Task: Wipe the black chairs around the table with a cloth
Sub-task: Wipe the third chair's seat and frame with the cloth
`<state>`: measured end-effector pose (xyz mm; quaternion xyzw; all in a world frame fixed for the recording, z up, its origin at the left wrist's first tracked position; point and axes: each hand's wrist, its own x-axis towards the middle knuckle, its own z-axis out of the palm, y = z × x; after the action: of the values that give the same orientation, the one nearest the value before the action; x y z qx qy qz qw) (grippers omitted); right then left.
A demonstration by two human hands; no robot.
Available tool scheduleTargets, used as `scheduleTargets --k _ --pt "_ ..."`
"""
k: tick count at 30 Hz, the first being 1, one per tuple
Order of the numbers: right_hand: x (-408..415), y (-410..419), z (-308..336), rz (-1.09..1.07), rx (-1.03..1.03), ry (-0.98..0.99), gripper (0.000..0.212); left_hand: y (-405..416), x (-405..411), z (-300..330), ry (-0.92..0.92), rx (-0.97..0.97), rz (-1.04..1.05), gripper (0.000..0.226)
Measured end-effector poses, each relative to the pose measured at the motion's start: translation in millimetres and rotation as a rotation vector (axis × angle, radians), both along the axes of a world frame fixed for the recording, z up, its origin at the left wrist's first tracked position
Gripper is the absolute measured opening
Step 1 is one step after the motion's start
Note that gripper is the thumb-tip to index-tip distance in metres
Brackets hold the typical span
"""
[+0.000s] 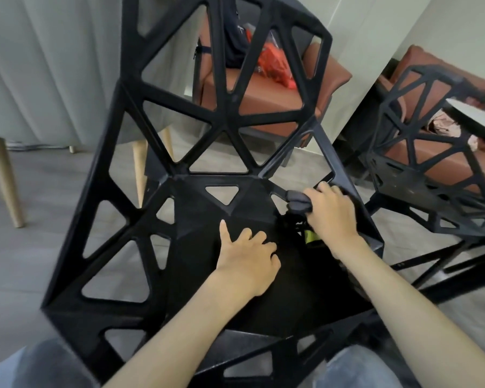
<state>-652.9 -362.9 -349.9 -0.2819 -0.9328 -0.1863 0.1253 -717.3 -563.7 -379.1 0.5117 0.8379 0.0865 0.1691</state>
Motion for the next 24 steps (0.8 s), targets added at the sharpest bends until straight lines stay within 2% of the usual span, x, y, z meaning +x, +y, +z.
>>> scheduleTargets --k 3,7,9,13,16,21,24 --pt "-3.2 -11.5 -5.4 -0.071 0.017 0.054 0.031 4.2 1.8 0.0 0.001 0.014 0.024 0.050" --pt "-9.1 -43.6 -25.1 0.091 -0.112 -0.091 0.034 4.3 1.3 2.8 -0.004 0.042 0.045 0.047" --pt "-8.4 -33.2 -13.9 0.093 -0.092 -0.094 0.033 2.6 0.7 0.7 -0.007 0.047 0.046 0.048" --pt "-14.1 0.7 6.4 -0.035 0.030 -0.016 0.023 3.7 4.0 -2.3 0.025 0.061 0.043 0.049" --pt "-44.9 3.9 -0.8 0.032 0.026 0.002 0.024 5.7 8.1 0.5 0.054 0.075 0.060 0.048" --pt "-120.1 -2.6 -20.2 0.071 -0.095 0.057 0.037 6.8 10.4 -1.7 0.073 0.100 0.089 0.047" --pt "-114.9 -2.5 -16.7 0.040 -0.097 0.031 0.036 5.3 7.0 -2.0 0.072 0.110 0.086 0.049"
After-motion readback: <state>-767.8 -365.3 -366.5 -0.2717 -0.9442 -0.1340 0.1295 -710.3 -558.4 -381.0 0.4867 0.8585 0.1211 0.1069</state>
